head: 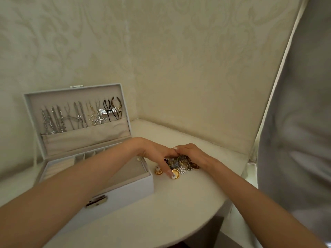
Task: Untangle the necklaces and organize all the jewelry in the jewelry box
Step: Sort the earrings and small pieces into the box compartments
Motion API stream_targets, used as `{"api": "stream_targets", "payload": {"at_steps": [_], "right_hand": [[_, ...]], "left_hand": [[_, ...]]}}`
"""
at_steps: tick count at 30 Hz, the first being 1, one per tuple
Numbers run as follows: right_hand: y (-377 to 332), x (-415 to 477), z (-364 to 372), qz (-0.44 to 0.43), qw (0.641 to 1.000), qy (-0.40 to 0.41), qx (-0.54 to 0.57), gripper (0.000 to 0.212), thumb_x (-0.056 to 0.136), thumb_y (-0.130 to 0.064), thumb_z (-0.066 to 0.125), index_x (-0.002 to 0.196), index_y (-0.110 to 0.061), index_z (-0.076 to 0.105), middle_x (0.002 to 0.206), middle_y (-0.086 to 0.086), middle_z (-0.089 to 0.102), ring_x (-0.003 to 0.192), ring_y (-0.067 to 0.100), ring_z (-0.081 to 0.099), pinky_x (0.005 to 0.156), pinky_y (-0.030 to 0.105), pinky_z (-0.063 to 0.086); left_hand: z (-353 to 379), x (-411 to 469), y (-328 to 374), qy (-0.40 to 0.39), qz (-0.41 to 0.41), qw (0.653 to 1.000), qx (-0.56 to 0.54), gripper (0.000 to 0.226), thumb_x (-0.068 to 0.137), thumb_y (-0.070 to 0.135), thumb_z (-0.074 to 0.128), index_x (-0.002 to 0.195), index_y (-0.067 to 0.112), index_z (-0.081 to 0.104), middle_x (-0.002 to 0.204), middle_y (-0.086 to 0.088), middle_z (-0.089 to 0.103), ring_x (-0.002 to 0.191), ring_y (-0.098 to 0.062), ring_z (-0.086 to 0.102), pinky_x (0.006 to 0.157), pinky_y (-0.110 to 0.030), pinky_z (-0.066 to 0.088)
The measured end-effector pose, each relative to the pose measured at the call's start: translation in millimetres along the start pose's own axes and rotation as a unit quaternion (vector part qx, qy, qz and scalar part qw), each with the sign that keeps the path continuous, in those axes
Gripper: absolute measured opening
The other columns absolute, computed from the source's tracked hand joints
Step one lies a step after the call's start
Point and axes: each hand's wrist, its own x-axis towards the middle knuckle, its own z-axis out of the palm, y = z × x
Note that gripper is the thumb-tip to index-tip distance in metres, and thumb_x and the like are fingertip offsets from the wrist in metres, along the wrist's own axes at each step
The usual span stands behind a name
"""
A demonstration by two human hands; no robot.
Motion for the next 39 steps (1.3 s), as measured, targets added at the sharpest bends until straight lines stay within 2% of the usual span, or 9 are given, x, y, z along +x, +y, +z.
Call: {"api": "stream_targets", "payload": {"at_steps": [6, 8, 11, 15, 21, 24, 32, 36, 39], "right_hand": [[0, -15, 0, 0.001, 1.0, -0.006, 0.025, 0.035, 0.096, -0.027, 0.049, 0.069, -0.01, 0.063, 0.054, -0.006, 0.06, 0.049, 0.007, 0.049, 0.058, 0.023, 0.037], [0, -16, -4, 0.008, 0.998, -0.01, 0.067, 0.035, 0.093, -0.04, 0.049, 0.086, -0.012, 0.068, 0.071, -0.007, 0.069, 0.063, 0.008, 0.058, 0.066, 0.024, 0.042], [-2, -9, -10, -0.001, 0.997, -0.017, 0.079, 0.041, 0.091, -0.046, 0.045, 0.11, -0.017, 0.067, 0.115, -0.004, 0.068, 0.112, 0.012, 0.059, 0.101, 0.027, 0.039], [-22, -1, -4, 0.003, 0.998, -0.055, 0.0, 0.04, 0.099, -0.035, 0.037, 0.119, -0.016, 0.065, 0.122, -0.007, 0.064, 0.118, 0.008, 0.055, 0.106, 0.023, 0.035], [-40, 9, 20, 0.044, 0.984, -0.114, -0.127, 0.04, 0.085, -0.05, 0.05, 0.117, -0.033, 0.066, 0.136, -0.004, 0.054, 0.124, 0.014, 0.048, 0.11, 0.034, 0.031], [-45, 1, 25, 0.046, 0.98, -0.135, -0.136, 0.034, 0.095, -0.038, 0.047, 0.124, -0.028, 0.063, 0.136, -0.009, 0.054, 0.118, 0.007, 0.047, 0.099, 0.024, 0.032], [-43, -21, 8, 0.026, 0.971, -0.193, -0.142, 0.027, 0.083, -0.044, 0.058, 0.098, -0.03, 0.075, 0.12, -0.016, 0.064, 0.126, 0.001, 0.045, 0.111, 0.028, 0.028], [-50, -26, 4, 0.017, 0.978, -0.168, -0.124, 0.026, 0.091, -0.031, 0.055, 0.104, -0.019, 0.074, 0.119, -0.004, 0.067, 0.117, 0.006, 0.056, 0.108, 0.025, 0.035], [-53, -26, 13, -0.014, 0.982, -0.146, -0.117, 0.025, 0.094, -0.02, 0.05, 0.106, -0.024, 0.073, 0.111, -0.014, 0.068, 0.112, 0.002, 0.057, 0.099, 0.02, 0.038]], "left_hand": [[6, -19, 13, 0.051, 0.011, 0.998, -0.033, 0.056, 0.09, 0.022, 0.061, 0.141, 0.016, 0.039, 0.145, 0.003, 0.041, 0.134, -0.011, 0.037, 0.113, -0.03, 0.028], [5, -25, 10, 0.128, 0.025, 0.99, -0.06, 0.052, 0.088, 0.026, 0.063, 0.137, 0.017, 0.045, 0.14, 0.003, 0.048, 0.129, -0.012, 0.044, 0.111, -0.035, 0.033], [3, -34, 4, 0.216, 0.04, 0.972, -0.09, 0.043, 0.089, 0.02, 0.063, 0.13, 0.015, 0.052, 0.133, 0.003, 0.054, 0.125, -0.009, 0.048, 0.107, -0.03, 0.038], [5, -47, -12, 0.276, 0.018, 0.96, -0.047, 0.046, 0.089, 0.024, 0.062, 0.132, 0.017, 0.049, 0.139, 0.003, 0.048, 0.131, -0.01, 0.04, 0.11, -0.027, 0.032], [17, -60, -33, 0.358, -0.02, 0.933, 0.019, 0.047, 0.09, 0.025, 0.061, 0.133, 0.018, 0.046, 0.145, 0.004, 0.041, 0.128, -0.014, 0.043, 0.096, -0.018, 0.035], [26, -68, -35, 0.366, -0.021, 0.93, 0.007, 0.051, 0.089, 0.034, 0.061, 0.134, 0.02, 0.044, 0.148, 0.005, 0.036, 0.129, -0.014, 0.042, 0.105, -0.024, 0.031], [54, -85, -36, 0.357, -0.017, 0.934, -0.012, 0.072, 0.086, 0.052, 0.051, 0.146, 0.021, 0.025, 0.157, 0.008, 0.012, 0.142, -0.007, 0.013, 0.109, -0.019, 0.012], [66, -93, -35, 0.335, -0.013, 0.942, -0.032, 0.119, 0.054, 0.094, 0.038, 0.148, 0.026, 0.014, 0.156, 0.016, -0.002, 0.142, -0.002, 0.001, 0.115, -0.025, 0.009], [77, -101, -34, 0.326, -0.005, 0.945, -0.026, 0.118, 0.052, 0.091, 0.044, 0.148, 0.03, 0.011, 0.155, 0.02, -0.006, 0.142, -0.001, 0.002, 0.115, -0.025, 0.012]]}}
